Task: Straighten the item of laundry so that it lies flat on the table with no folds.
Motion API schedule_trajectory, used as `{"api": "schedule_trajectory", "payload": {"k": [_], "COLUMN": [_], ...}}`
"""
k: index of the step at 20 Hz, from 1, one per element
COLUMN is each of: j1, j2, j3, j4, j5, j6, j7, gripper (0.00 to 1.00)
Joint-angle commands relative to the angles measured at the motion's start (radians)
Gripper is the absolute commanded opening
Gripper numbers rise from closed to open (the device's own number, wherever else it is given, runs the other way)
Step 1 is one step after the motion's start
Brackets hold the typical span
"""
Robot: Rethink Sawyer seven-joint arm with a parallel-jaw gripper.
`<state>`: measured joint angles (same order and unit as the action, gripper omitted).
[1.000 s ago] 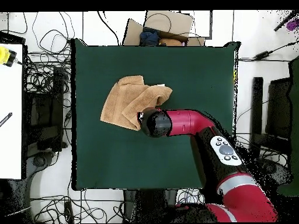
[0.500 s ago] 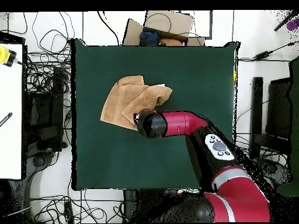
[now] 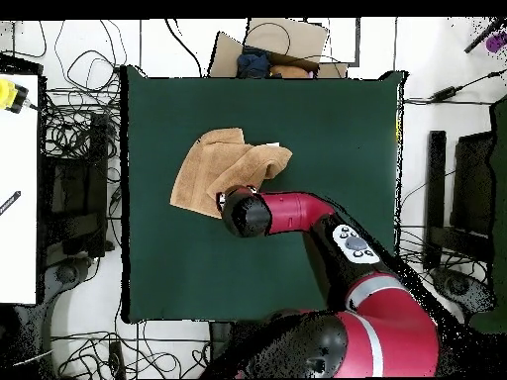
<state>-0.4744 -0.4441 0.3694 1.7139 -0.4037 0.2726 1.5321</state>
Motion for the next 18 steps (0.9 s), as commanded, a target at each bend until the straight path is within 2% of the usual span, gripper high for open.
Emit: {"api": "schedule_trajectory", "payload": {"k": [1, 7, 11, 16, 18], "j1": [0.02, 0.011, 0.007, -0.003, 0.005], "j2": [0.03, 0.034, 0.075, 0.215, 0.243], "j3": [-0.001, 0.007, 0.007, 0.003, -0.007], "j4": [-0.008, -0.012, -0.029, -0.117, -0.137], "j5": [-0.027, -0.015, -0.021, -0.072, -0.087], "j6": [-0.036, -0.017, -0.035, -0.106, -0.136], "j7": [0.098, 0.092, 0.089, 0.05, 0.048], "gripper": [1.0, 1.0, 1.0, 1.0, 1.0]}}
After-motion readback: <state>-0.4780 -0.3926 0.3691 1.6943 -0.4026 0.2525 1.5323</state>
